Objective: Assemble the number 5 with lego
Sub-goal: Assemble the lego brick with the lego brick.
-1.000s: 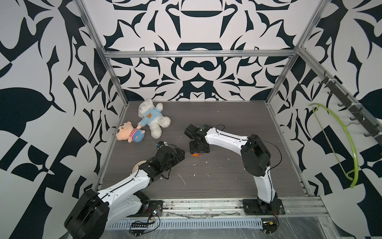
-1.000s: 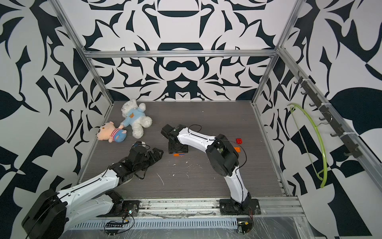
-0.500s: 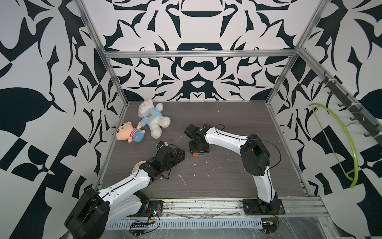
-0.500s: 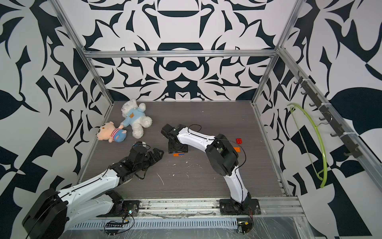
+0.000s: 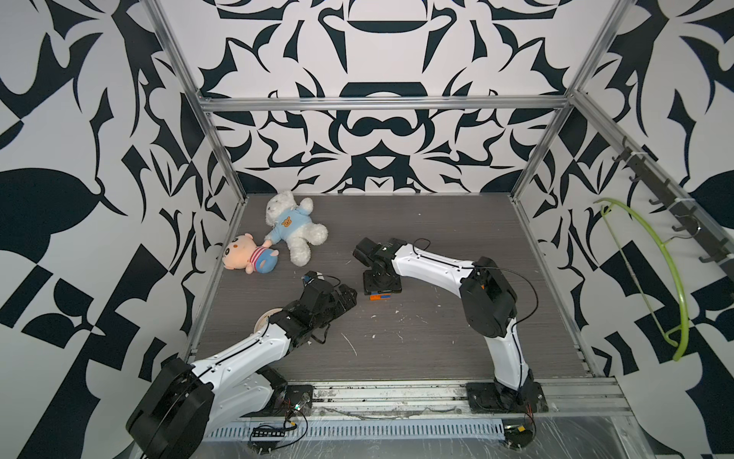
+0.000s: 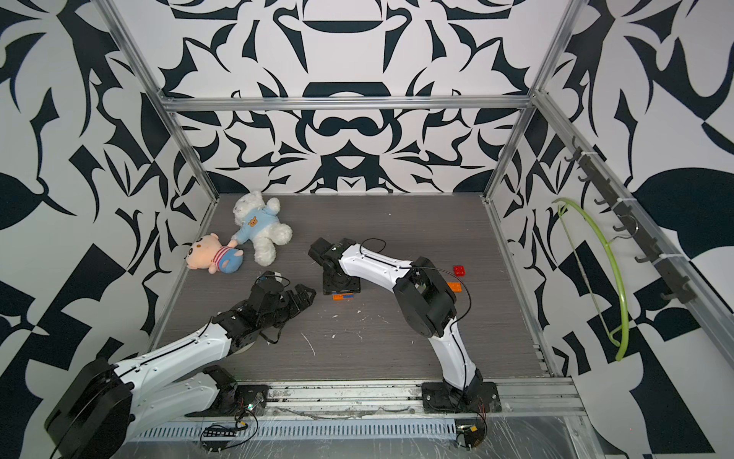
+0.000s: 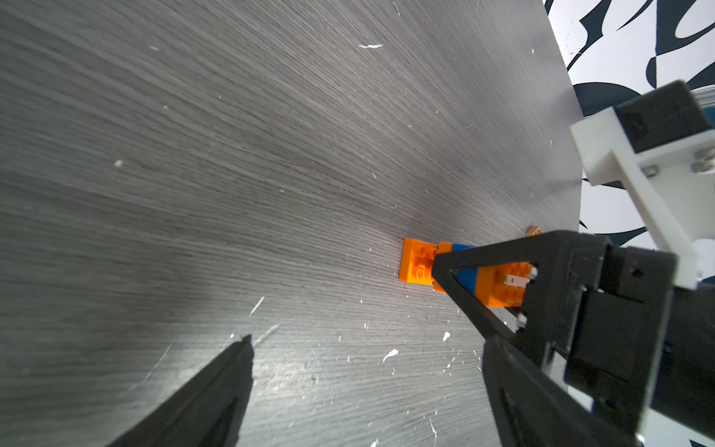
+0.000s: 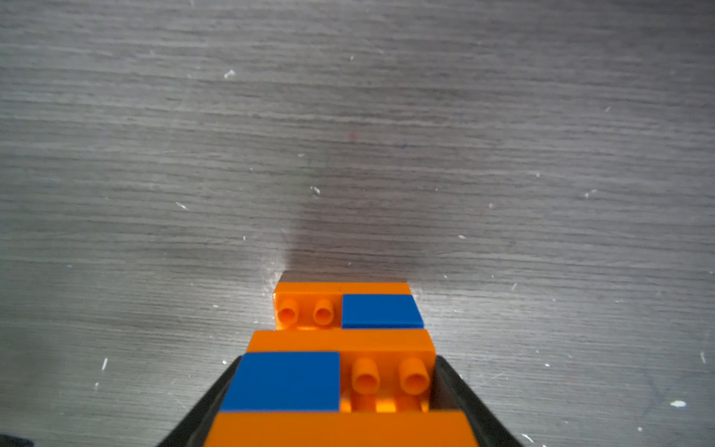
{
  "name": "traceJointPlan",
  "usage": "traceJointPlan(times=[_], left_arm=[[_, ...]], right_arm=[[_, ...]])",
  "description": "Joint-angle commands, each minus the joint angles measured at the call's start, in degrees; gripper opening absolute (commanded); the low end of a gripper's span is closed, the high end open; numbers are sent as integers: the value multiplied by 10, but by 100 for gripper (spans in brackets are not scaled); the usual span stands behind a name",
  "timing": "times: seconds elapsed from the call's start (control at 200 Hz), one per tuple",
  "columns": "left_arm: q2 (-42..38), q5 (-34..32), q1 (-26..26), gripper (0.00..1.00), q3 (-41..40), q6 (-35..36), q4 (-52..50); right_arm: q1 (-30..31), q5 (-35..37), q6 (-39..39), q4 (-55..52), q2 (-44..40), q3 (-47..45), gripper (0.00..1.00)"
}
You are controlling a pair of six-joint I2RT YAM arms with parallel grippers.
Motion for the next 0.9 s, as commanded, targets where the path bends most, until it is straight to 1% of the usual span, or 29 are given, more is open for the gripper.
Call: traceJointPlan(times=[0.0,0.285,0.655,0.895], left_arm=[[-1,0,2,99,15,0,1],[4,3,2,99,18,0,1],[-16,2,2,99,9,-3,-3],[-14,5,1,99,10,-3,-6]], right_arm=[[2,4,-7,-17,16,5,62],[3,5,-10,-18,16,0,62],[6,6,-13,-19,11,6,62],[9,13,-12,-20,5,2,62]])
